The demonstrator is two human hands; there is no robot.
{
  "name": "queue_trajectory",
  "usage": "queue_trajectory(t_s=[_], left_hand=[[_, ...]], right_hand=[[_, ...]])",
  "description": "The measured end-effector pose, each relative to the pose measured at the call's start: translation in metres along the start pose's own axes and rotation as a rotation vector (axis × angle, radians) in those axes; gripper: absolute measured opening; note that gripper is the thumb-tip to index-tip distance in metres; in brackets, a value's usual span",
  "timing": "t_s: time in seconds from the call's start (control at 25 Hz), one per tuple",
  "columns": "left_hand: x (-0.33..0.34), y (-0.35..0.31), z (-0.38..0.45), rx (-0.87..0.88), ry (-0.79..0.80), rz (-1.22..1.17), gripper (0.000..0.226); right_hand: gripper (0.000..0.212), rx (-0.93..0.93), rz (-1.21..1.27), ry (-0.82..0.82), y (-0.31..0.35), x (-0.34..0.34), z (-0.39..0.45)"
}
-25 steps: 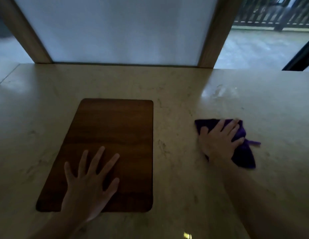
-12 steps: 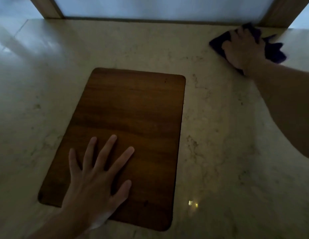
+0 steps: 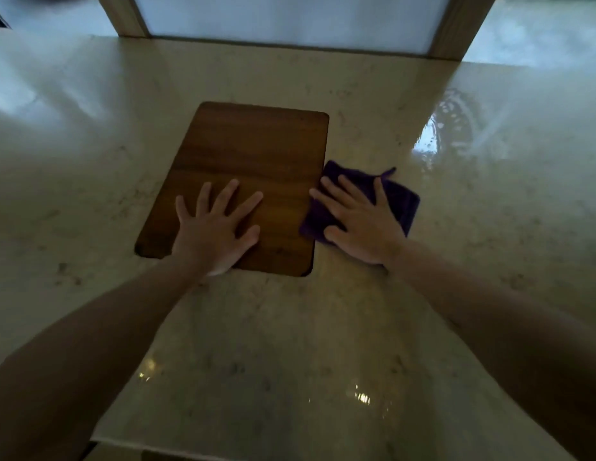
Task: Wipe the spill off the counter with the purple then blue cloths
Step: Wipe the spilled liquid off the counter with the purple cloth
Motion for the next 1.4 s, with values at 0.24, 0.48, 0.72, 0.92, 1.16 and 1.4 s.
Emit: queue_trajectory(t_s=[0.24, 0.48, 0.72, 0.92, 1.16, 1.4], left_hand=[[-0.002, -0.053, -0.090, 0.006, -0.010, -0.044, 0.058], [0.014, -0.099, -0.213, 0.298, -0.071, -0.070, 0.050], [0.024, -0.102, -0.278, 0.386, 0.078, -0.051, 0.062], [0.015, -0.105, -0.290, 0.258, 0.089, -0.033, 0.050], [0.013, -0.102, -0.293, 0.114, 0.204, -0.281, 0.051], [0.018, -0.109, -0.292, -0.108, 0.302, -0.753, 0.067]], right_hand=[[0.076, 0.023, 0.007, 0.035, 0.101, 0.050, -0.139], [0.073, 0.052, 0.030, -0.020, 0.154, 0.068, -0.222], [0.070, 0.052, -0.061, 0.109, 0.168, 0.086, -0.255], [0.068, 0.075, 0.125, 0.023, 0.151, 0.059, -0.271], [0.083, 0.530, 0.305, -0.055, 0.072, 0.049, -0.323], [0.071, 0.713, 0.590, -0.150, 0.086, 0.053, -0.321]])
Point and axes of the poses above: each hand's wrist, its own z-axis towards the middle knuckle, its own x-axis out of the palm, y = z × x, the point moved 10 cm from there along z, towards the middle knuckle, and after that the axes turned 5 degrees about -x, right-handed, at the moved point
